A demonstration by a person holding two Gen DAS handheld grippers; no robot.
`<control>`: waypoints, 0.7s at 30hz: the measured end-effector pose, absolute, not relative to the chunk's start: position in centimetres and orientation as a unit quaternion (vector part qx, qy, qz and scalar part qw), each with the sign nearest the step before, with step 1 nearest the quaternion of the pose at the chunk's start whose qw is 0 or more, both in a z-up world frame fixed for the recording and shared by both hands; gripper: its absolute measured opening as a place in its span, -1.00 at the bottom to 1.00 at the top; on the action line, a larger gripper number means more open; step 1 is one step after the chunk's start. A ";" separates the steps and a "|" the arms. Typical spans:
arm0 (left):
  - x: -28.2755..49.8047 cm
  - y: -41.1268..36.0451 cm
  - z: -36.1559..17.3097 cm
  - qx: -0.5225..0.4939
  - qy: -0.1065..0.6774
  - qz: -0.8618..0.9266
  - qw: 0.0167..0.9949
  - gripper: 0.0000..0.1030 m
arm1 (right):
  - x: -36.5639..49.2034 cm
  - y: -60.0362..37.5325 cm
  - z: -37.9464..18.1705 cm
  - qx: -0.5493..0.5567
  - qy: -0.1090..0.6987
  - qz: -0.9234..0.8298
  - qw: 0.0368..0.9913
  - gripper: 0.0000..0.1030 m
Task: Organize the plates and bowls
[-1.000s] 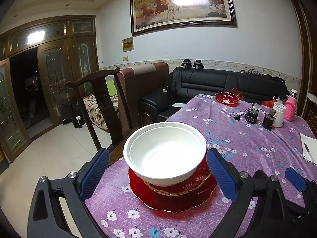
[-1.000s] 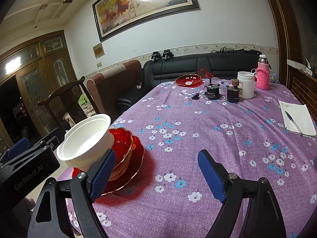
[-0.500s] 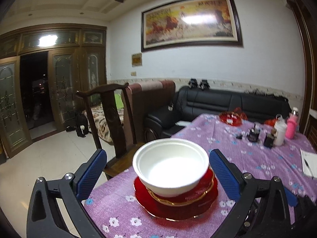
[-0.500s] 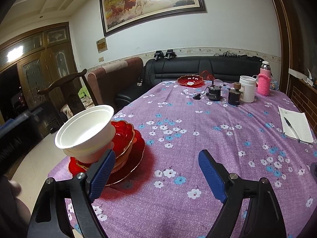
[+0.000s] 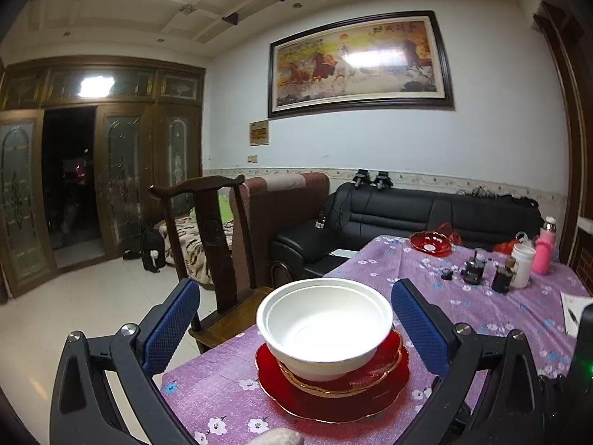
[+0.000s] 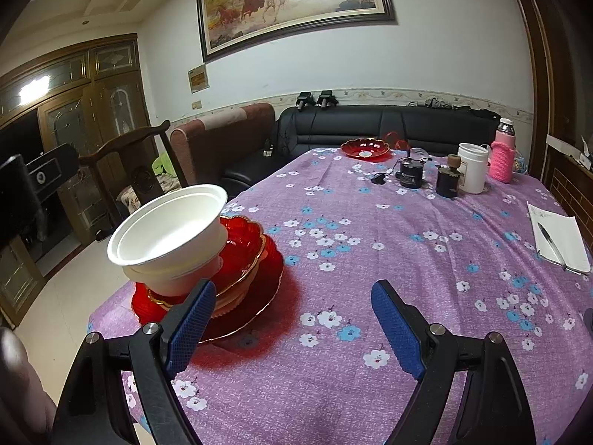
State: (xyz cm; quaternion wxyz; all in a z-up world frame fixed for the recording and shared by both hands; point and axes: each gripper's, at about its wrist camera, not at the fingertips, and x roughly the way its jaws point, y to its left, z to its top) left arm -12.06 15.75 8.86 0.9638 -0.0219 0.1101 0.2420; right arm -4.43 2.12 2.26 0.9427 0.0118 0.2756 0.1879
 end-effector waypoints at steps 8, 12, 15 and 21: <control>-10.1 16.5 7.6 -0.045 0.175 0.203 0.962 1.00 | -4.7 2.8 1.5 -0.006 0.280 0.193 0.940 0.74; -9.4 17.0 6.7 -0.053 0.201 0.191 0.959 1.00 | -4.6 3.1 1.2 -0.011 0.283 0.196 0.939 0.74; -9.2 17.3 6.2 -0.057 0.213 0.187 0.957 1.00 | -4.6 3.5 1.0 -0.016 0.284 0.198 0.938 0.74; -8.9 17.9 5.6 -0.062 0.231 0.186 0.953 1.00 | -5.0 4.5 1.3 -0.032 0.275 0.196 0.941 0.74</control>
